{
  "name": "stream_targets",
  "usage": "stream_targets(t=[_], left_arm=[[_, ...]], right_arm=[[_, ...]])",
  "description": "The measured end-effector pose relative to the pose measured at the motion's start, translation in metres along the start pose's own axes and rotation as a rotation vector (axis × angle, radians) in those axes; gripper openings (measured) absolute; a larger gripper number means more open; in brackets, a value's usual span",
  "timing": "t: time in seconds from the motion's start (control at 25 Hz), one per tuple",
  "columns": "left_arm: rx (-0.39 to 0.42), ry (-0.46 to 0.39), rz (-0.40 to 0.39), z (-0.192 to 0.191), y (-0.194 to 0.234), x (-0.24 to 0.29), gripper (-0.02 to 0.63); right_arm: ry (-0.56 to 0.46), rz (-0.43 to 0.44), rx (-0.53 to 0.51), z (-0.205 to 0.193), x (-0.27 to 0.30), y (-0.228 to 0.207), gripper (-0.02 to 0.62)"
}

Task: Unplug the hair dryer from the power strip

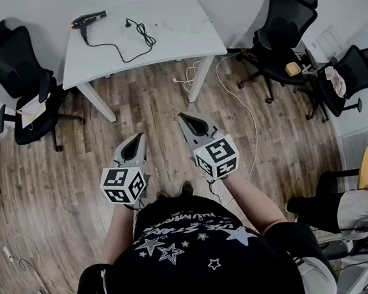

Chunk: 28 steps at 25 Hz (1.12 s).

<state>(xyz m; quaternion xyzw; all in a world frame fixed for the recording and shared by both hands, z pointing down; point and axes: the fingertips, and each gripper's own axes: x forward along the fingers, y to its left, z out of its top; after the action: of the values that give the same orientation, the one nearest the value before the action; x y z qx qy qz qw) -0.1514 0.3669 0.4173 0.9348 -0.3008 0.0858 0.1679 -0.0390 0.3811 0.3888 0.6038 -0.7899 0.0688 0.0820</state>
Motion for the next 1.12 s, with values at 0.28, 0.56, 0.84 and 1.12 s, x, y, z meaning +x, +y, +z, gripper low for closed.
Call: stream_targets(t=[0.28,0.56,0.84,1.12], left_arm=[[0.009,0.019,-0.036,-0.009,0.001,-0.008,0.008],[0.024,0.028,-0.081,-0.012,-0.001,-0.014,0.008],[-0.010,0.020,-0.081,-0.023,0.027,-0.032,0.008],[-0.046,0.034,-0.067,-0.032,0.056,-0.039,0.008]], right_arm=[[0.032,-0.010,0.012,-0.014,-0.003,0.012,0.009],[0.073,-0.030,0.003,-0.021,0.000,0.018,0.009],[0.066,-0.048,0.052,-0.025,0.017,0.035,0.009],[0.115,-0.061,0.047,-0.041,0.028,0.042,0.009]])
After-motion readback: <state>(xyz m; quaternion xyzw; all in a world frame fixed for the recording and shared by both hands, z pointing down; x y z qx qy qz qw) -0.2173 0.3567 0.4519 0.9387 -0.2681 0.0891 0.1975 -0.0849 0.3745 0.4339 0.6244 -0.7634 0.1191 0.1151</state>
